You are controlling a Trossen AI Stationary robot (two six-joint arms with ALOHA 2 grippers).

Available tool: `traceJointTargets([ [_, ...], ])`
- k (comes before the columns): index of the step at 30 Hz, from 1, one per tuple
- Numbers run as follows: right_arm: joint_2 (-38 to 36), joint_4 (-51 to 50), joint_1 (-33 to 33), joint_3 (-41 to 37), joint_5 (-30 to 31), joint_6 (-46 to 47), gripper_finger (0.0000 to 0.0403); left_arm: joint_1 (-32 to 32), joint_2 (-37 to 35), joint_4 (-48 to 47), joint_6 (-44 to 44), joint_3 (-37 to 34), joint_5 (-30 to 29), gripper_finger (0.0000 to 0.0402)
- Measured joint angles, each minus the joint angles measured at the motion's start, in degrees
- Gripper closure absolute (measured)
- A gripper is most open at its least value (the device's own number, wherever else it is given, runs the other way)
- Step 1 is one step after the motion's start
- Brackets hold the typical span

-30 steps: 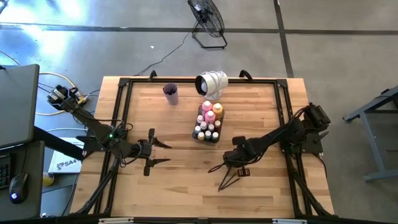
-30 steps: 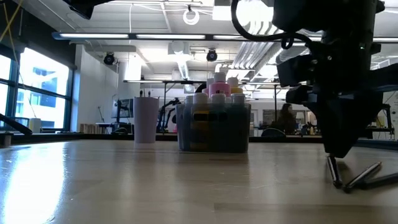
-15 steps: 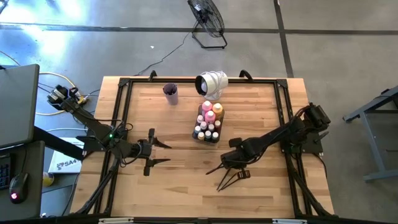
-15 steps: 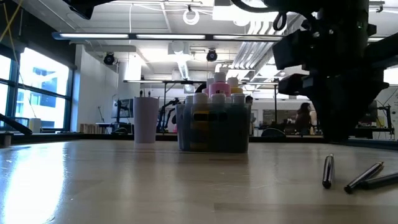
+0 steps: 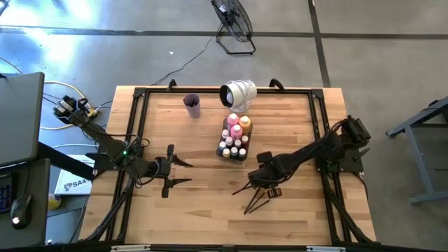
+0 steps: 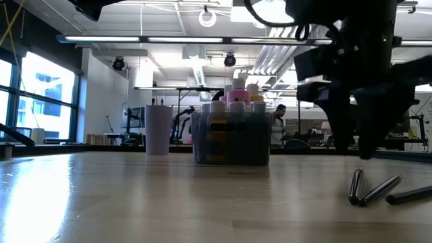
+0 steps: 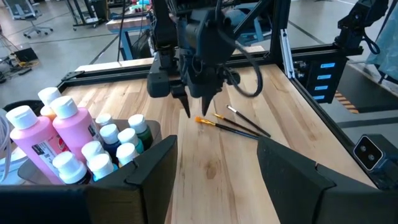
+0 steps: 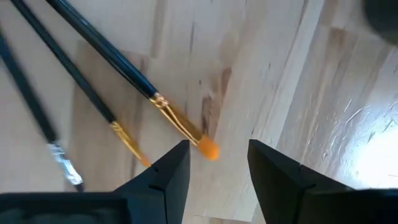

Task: Pick & Place Paint Supplies
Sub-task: Put the gold paint brush into the violet cup

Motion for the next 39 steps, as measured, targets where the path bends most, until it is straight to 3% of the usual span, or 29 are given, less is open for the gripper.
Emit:
traceJointTargets([
  [14,4.8,0.8,-0.4,0.2,-3.6,-2.7,0.0263,0.0,0.0,0.0,0.0,0.0,0.0,0.0183],
  [23,4.6,0.4,-0.4,0.1,-4.5,-2.5,0.0342,0.0,0.0,-0.6,0.0,0.0,0.1,0.0183],
  [28,4.6,0.0,-0.4,0.0,-4.5,0.2,0.0392,0.0,0.0,-2.3,-0.1,0.0,3.5,0.0183],
  [39,3.2,-0.4,0.1,-0.1,-5.2,7.1,0.0399,0.0,0.0,-2.9,-0.2,0.0,3.2,0.0183],
])
